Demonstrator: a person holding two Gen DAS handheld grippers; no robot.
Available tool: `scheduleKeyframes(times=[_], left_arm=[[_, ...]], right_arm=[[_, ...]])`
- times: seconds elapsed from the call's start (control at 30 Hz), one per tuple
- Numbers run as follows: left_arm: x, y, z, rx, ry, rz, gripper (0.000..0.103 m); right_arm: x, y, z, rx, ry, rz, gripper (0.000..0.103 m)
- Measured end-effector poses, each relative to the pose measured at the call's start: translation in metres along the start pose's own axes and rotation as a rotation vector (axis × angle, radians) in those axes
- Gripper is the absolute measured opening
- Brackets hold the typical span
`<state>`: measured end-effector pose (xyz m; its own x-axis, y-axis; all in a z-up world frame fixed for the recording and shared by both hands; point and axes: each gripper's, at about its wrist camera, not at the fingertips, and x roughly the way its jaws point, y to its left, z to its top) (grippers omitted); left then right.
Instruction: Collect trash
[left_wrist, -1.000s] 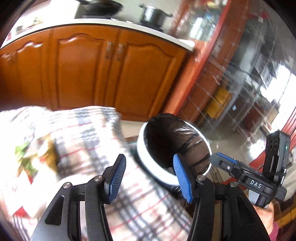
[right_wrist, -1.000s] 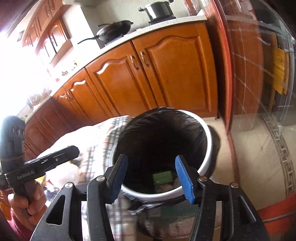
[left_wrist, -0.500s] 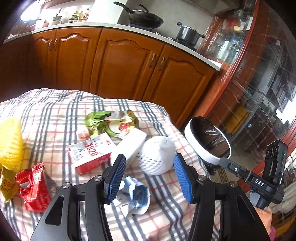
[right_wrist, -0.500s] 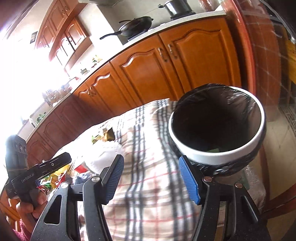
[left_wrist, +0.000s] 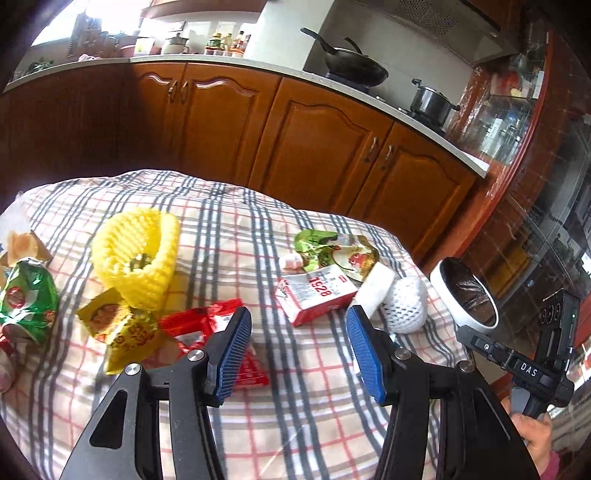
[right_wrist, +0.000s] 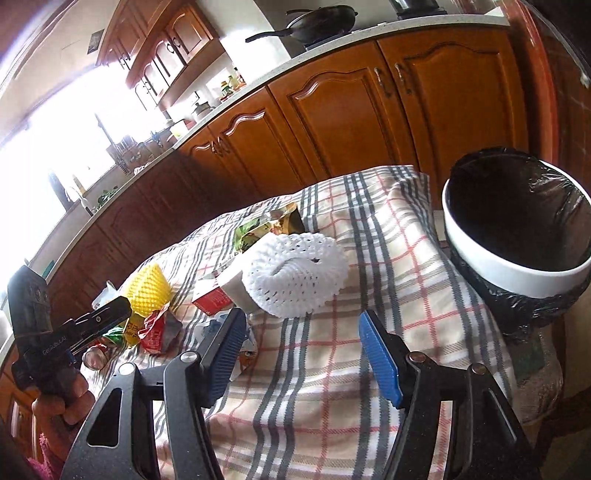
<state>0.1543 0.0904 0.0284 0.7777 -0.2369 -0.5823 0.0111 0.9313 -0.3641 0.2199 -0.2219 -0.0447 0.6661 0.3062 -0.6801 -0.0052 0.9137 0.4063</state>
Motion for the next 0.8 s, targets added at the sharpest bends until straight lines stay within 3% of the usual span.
scheduleKeyframes(times=[0.27,0.33,0.6,0.8], left_arm=[[-0.034,0.043,-0.003,-0.059,-0.042,0.138,0.061],[-0.035,0.05,-0.005,-0.078,-0.037,0.171,0.068],[0.006,0.07,-0.006,-0.113,0.047,0.263,0.071],[0.039,0.088,-0.003,-0.179,0.096,0.245,0.067]], right_arm=[[0.025,0.037,-0.014,-0.052,0.064,0.06,0.065],[0.033,0.043,-0.017,-0.058,0.085,0.069,0.065],[0.063,0.056,-0.021,-0.07,0.141,0.048,0.065],[0.078,0.061,-0.022,-0.076,0.164,0.036,0.064]])
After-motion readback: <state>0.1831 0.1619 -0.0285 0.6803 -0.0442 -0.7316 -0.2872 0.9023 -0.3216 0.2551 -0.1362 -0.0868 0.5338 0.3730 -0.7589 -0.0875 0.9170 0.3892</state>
